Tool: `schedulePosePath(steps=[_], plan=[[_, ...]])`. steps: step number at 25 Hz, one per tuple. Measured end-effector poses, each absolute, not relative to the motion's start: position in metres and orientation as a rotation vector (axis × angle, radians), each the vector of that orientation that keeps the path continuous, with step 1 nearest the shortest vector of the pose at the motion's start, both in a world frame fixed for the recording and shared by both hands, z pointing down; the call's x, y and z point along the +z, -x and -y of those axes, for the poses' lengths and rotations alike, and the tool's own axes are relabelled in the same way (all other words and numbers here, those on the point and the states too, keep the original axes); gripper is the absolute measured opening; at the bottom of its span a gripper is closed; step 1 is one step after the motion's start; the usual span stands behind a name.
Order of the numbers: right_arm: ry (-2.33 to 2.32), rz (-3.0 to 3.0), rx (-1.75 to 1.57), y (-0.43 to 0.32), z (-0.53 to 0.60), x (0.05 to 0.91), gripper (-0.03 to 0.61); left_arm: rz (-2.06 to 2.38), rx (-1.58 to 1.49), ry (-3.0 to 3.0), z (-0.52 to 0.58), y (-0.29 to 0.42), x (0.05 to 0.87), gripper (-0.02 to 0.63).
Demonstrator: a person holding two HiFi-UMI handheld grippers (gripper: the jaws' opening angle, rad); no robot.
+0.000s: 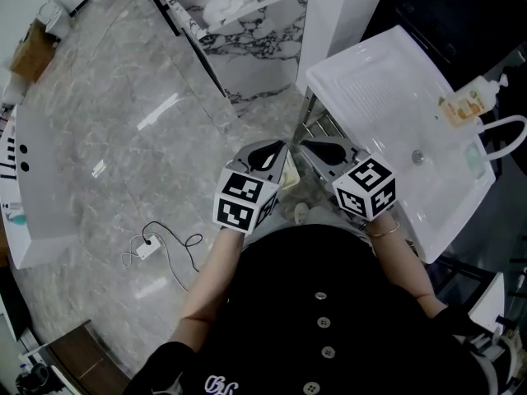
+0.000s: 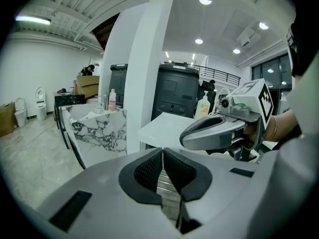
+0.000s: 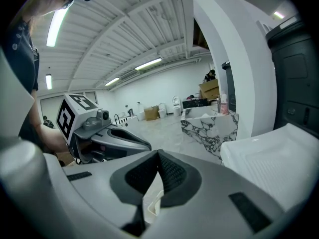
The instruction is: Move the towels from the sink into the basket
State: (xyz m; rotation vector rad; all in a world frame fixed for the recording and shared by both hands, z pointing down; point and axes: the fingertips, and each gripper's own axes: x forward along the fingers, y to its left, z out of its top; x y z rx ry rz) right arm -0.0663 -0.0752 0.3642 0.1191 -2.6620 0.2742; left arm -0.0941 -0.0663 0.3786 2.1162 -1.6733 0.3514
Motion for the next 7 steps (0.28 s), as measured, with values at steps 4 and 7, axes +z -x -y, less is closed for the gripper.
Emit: schedulePosePath(steps=[4,7], plan=[[-0.137,2.660,0.297,0.059,0.075,0.366,0.002,1.679,0.355,-2.102,0.064,0.092,0.379,0.020],[-0.156,2.649,0.323,0.051,0.075,0.369,0.002,1.679,0.355,-2.102,0.063,0.088,0.377,0.020]])
